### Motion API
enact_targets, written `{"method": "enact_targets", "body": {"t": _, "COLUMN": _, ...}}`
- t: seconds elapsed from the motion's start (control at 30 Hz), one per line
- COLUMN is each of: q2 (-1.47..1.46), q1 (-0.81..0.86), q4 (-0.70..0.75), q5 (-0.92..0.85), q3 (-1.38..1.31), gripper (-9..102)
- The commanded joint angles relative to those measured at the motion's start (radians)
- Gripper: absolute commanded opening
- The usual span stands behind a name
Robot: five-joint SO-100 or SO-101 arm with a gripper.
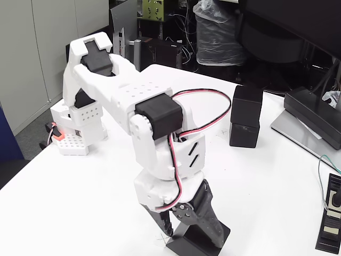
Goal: Stack the 3 blocks
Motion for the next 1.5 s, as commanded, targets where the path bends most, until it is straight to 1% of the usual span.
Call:
{"method": "enact_targets", "body": {"t": 0.0, "q2": -0.002, "q1": 0.005, "q4": -0.005, "q5": 0.002, "q3": 0.002, "gripper": 32}}
{"method": "enact_targets", "body": {"t": 0.6, "q2": 0.012, "q1": 0.006, "q4": -0.002, "q5": 0.002, "q3": -0.020, "gripper": 32}}
{"method": "enact_targets", "body": {"t": 0.77, "q2": 0.014, "q1": 0.005, "q4": 0.003, "q5": 0.005, "q3": -0.112, "gripper": 32}}
{"method": "enact_targets", "body": {"t": 1.07, "q2": 0.012, "q1": 0.009, "q4": 0.184, "q5": 0.002, "q3": -0.261, "gripper": 32}}
{"method": "enact_targets", "body": {"t": 1.33, "q2": 0.006, "q1": 0.000, "q4": 0.184, "q5": 0.002, "q3": -0.282, "gripper": 32}}
{"method": "enact_targets", "body": {"t": 1.47, "q2": 0.002, "q1": -0.055, "q4": 0.184, "q5": -0.008, "q3": -0.281, "gripper": 32}}
